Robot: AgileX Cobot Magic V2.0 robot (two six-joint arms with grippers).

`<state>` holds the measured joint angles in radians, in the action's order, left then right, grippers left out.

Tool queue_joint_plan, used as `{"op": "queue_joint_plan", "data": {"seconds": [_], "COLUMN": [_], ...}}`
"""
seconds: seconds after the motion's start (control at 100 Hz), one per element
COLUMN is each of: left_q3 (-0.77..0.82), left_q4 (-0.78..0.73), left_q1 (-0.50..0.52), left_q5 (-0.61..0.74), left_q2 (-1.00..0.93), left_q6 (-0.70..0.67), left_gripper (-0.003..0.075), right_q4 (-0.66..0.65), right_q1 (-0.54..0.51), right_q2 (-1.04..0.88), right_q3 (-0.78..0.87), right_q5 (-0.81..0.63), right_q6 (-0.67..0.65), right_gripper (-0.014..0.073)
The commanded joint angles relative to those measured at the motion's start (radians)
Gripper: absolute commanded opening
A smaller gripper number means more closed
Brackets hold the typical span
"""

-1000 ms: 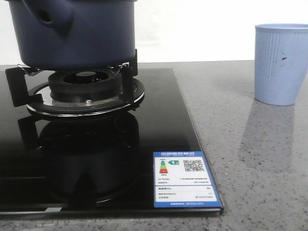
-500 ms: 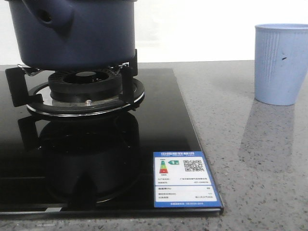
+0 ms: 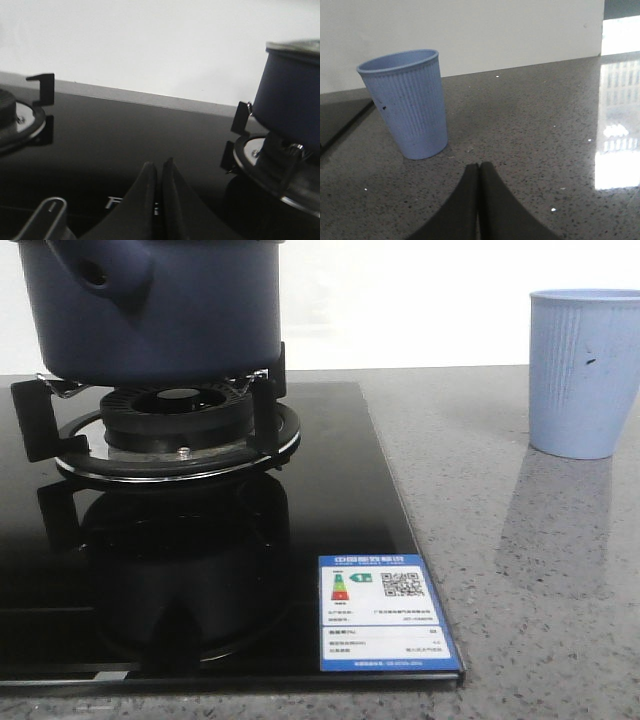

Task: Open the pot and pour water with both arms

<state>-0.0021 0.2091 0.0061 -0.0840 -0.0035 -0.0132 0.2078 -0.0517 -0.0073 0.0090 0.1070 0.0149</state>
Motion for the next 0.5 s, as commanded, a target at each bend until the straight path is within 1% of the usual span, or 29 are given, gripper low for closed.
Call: {"op": "queue_joint_plan", "data": {"seconds": [0.0, 0.18, 0.23, 0.28, 0.33, 0.41, 0.49], "left_q3": [0.015, 0.013, 0.011, 0.005, -0.007, -0.038, -0.094], "left_q4": [0.139, 0.299, 0.351, 0.411, 0.448, 0.451, 0.44], "left_q1": [0.002, 0.002, 0.002, 0.002, 0.002, 0.002, 0.002], "left_q5": [0.084, 0.084, 0.084, 0.084, 0.084, 0.069, 0.057], "left_q2": [-0.024, -0.024, -0.024, -0.024, -0.024, -0.024, -0.021], "left_q6": [-0.001, -0.001, -0.001, -0.001, -0.001, -0.001, -0.001], "left_gripper": [-0.0016, -0.0016, -0.0016, -0.0016, -0.0016, -0.0016, -0.0016], "right_q4": [0.105, 0.305, 0.336, 0.345, 0.345, 0.343, 0.339], "right_q1": [-0.002, -0.002, -0.002, -0.002, -0.002, -0.002, -0.002], "right_q2": [-0.022, -0.022, -0.022, -0.022, -0.022, -0.014, 0.003], "right_q3": [0.018, 0.017, 0.017, 0.014, -0.001, -0.039, -0.096], "right_q5": [-0.092, -0.107, -0.107, -0.107, -0.07, -0.022, 0.023], "right_q6": [0.005, 0.005, 0.005, 0.005, 0.005, 0.014, 0.058], "right_gripper": [-0.005, -0.005, -0.005, -0.005, -0.005, -0.005, -0.005]}}
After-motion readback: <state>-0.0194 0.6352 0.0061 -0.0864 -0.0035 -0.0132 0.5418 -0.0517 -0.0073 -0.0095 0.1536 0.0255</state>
